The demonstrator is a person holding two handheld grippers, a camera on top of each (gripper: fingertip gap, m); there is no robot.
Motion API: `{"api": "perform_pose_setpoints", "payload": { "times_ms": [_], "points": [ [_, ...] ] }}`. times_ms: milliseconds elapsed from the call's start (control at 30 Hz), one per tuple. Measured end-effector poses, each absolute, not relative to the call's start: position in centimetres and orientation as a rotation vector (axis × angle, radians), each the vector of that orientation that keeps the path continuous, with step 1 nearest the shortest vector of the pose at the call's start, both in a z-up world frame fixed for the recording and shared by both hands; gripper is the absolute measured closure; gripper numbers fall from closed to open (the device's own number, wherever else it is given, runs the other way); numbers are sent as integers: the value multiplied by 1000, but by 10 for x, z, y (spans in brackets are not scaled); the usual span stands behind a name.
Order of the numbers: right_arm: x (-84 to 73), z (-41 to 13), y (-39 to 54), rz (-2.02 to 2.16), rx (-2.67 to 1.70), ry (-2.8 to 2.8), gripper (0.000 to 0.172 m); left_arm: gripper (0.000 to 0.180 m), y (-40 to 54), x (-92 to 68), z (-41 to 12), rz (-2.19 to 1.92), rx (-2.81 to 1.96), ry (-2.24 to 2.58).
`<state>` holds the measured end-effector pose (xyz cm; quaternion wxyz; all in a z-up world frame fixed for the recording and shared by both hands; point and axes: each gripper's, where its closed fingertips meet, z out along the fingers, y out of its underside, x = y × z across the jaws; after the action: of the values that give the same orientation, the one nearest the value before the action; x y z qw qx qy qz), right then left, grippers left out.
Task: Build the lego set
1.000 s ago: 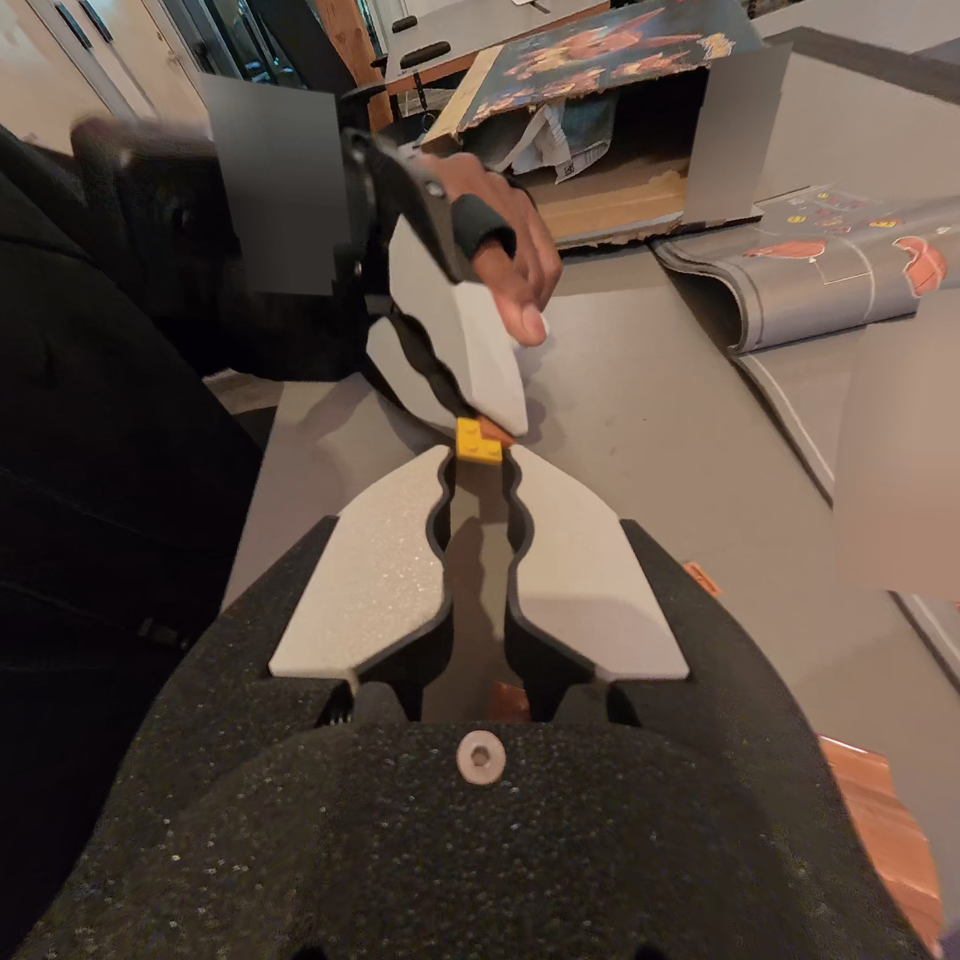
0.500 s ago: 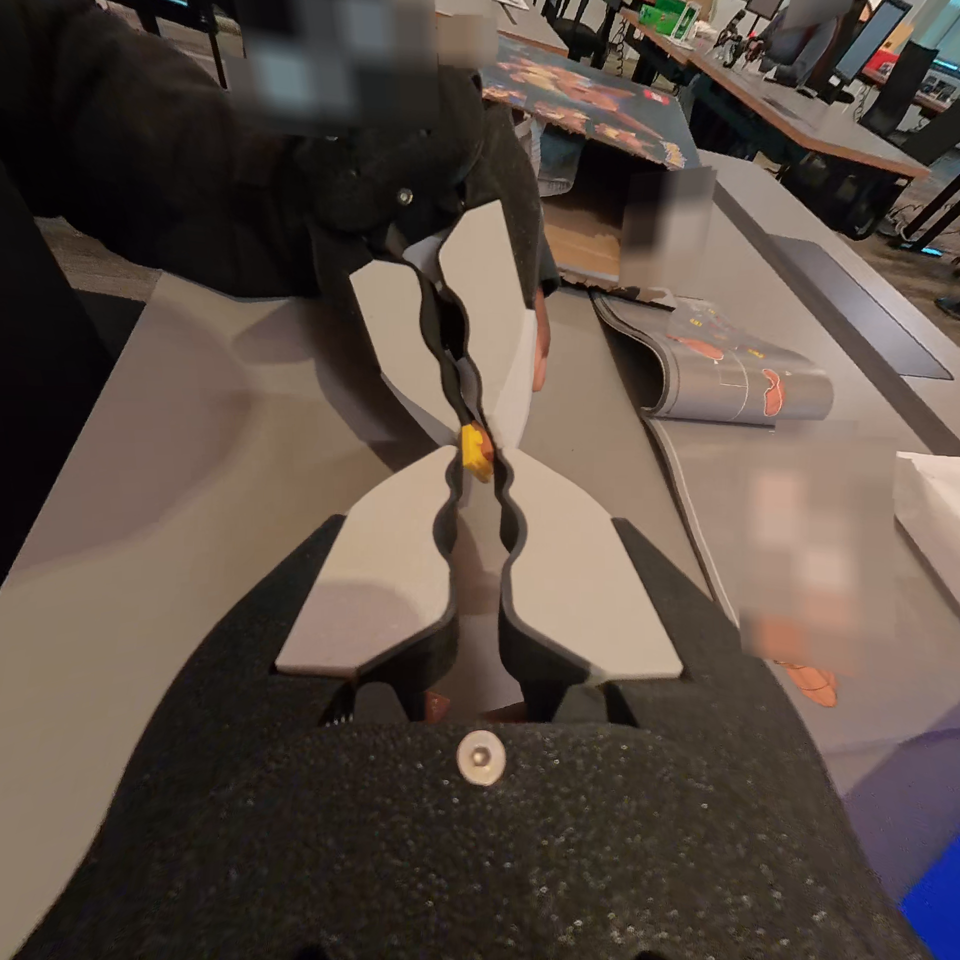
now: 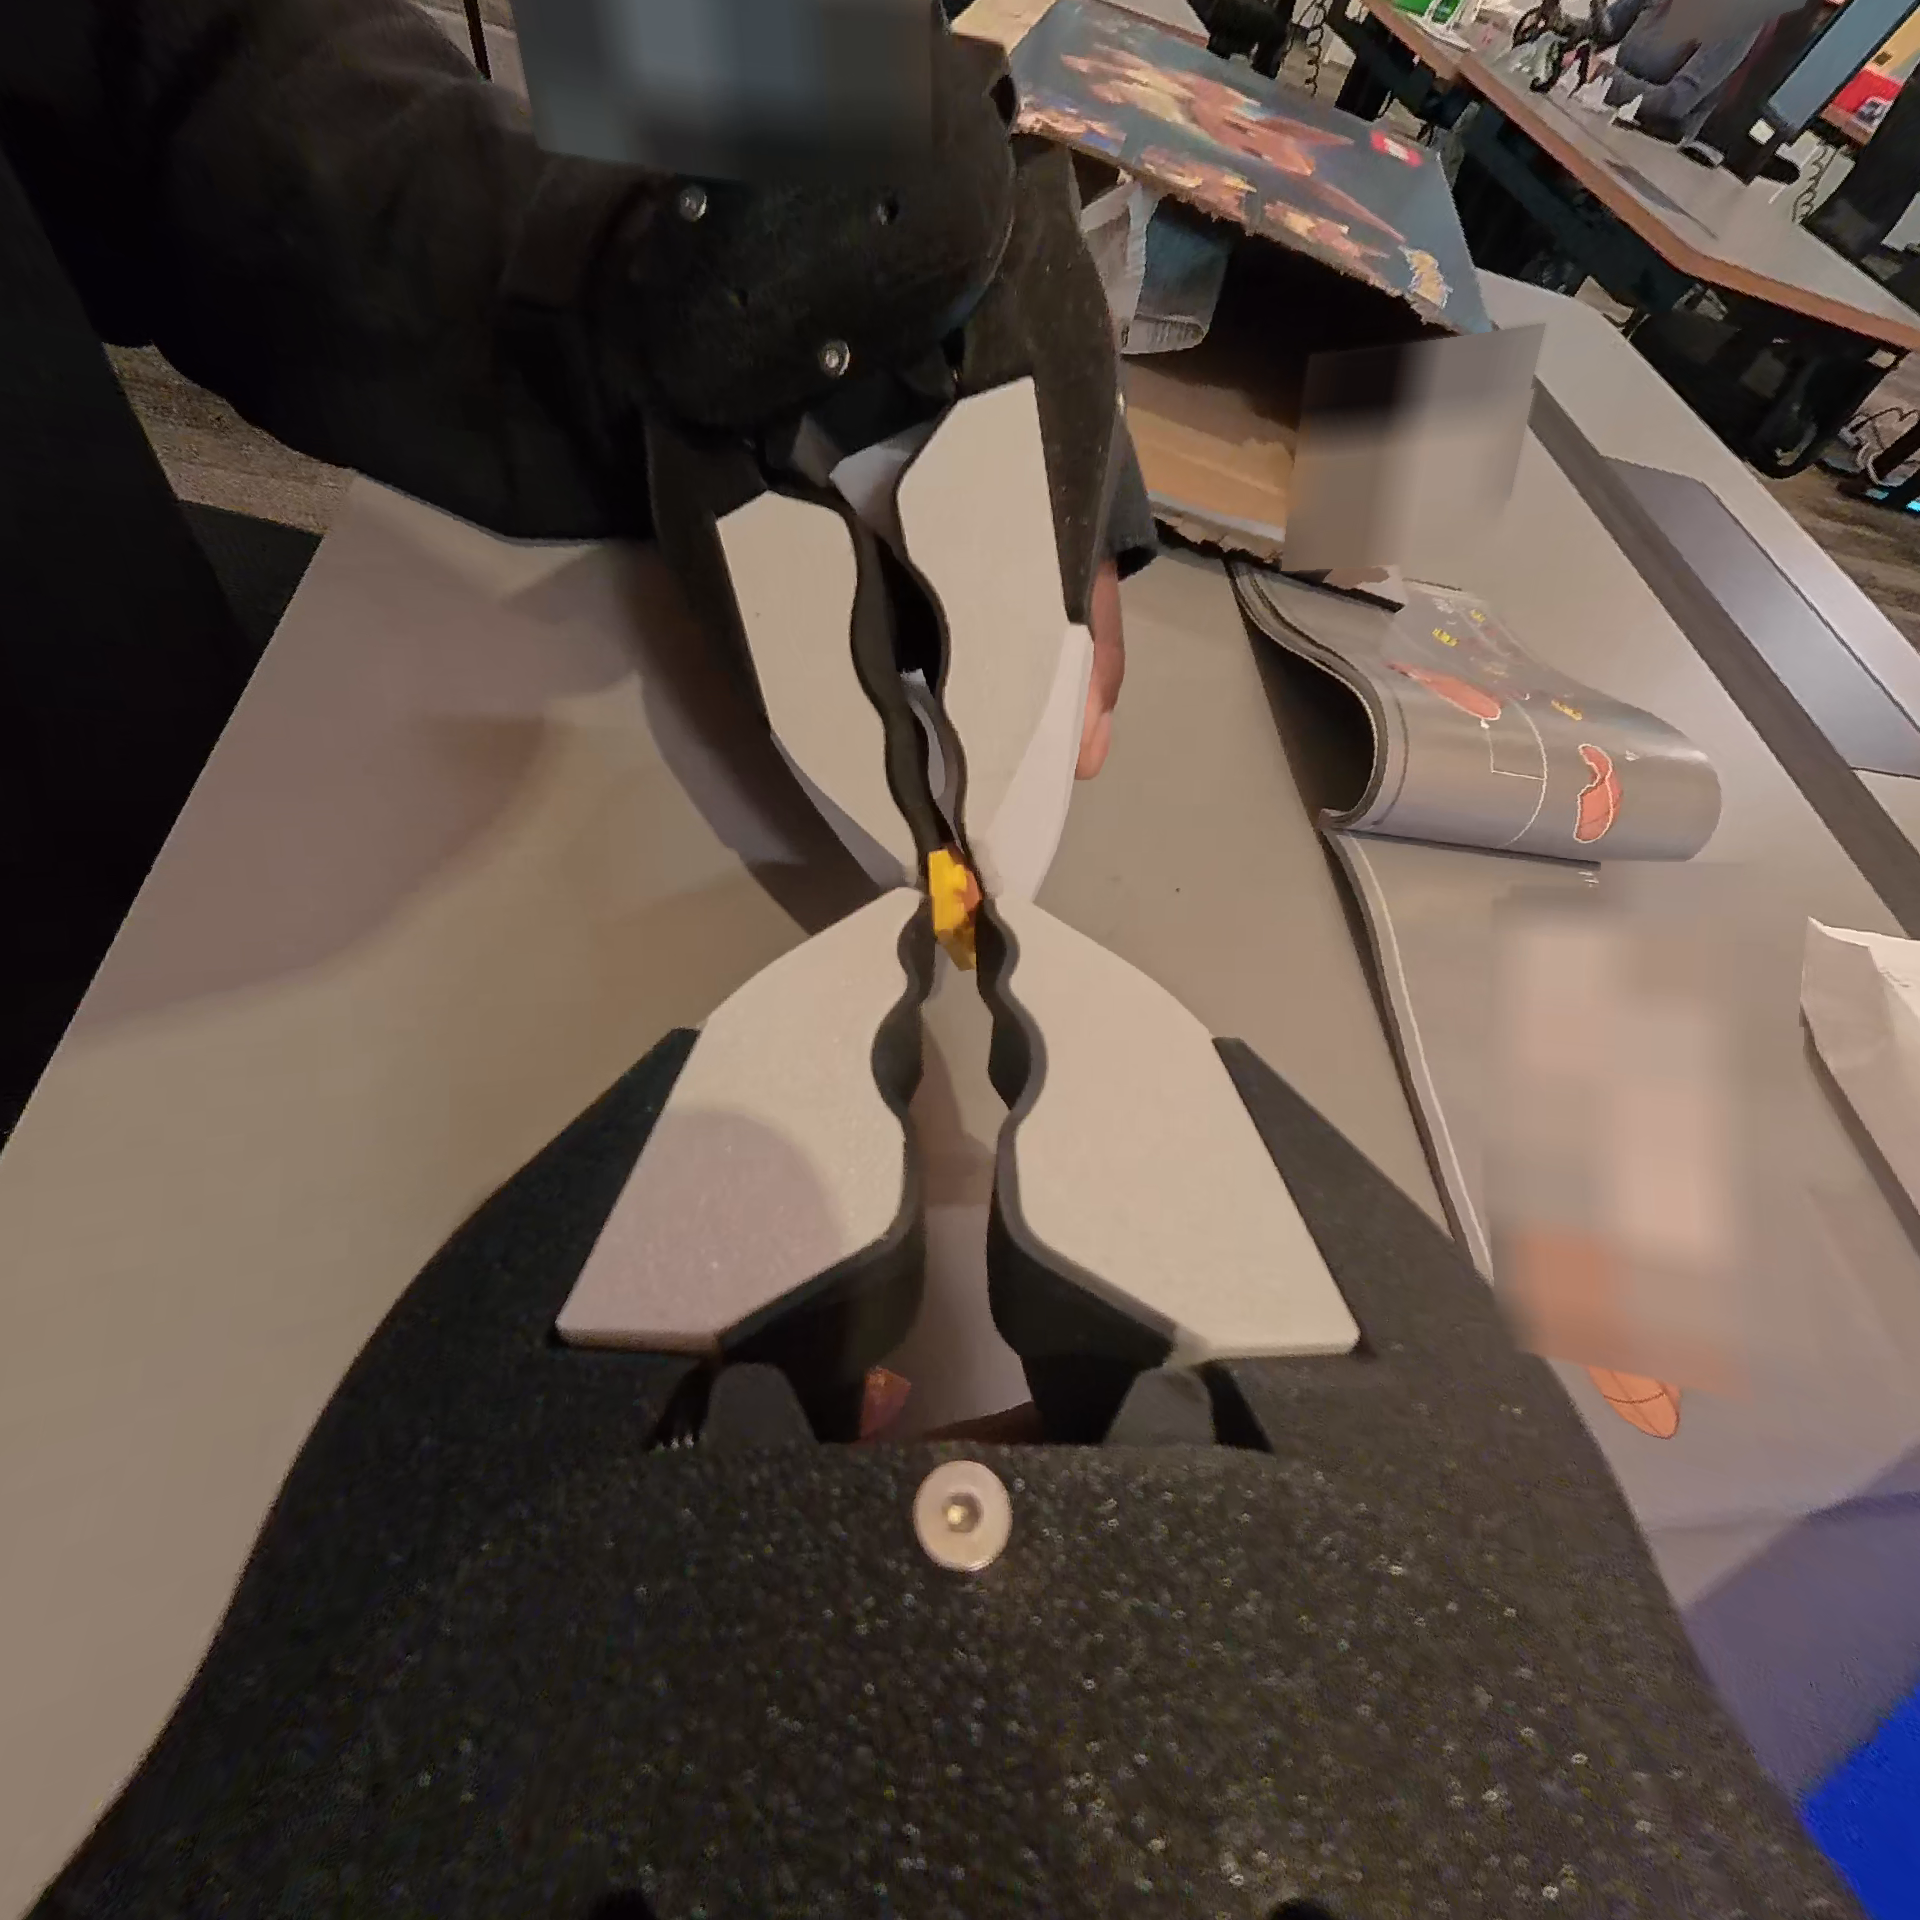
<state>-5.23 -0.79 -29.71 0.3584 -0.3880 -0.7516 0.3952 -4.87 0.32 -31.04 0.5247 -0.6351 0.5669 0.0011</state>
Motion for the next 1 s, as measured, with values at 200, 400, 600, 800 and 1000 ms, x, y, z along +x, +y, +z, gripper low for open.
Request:
{"api": "perform_pose_setpoints", "payload": {
  "times_ms": [200, 400, 600, 800, 1000],
  "points": [
    [-52, -298, -7, 1038, -1040, -1931, 163, 176, 5, -49, -311, 11, -1516, 1347],
    [-40, -300, 19, 956, -1157, -1951, 142, 176, 14, -62, -318, 92, -1565, 1340],
    [-25, -322, 50, 764, -1347, -2003, 149, 176, 18, -68, -323, 170, -1580, 1360],
    [-30, -344, 60, 621, -1469, -2011, 153, 176, 19, -66, -326, 202, -1568, 1378],
    [-34, -353, 62, 541, -1509, -2003, 152, 176, 18, -66, -325, 210, -1560, 1380]
  ]
}}
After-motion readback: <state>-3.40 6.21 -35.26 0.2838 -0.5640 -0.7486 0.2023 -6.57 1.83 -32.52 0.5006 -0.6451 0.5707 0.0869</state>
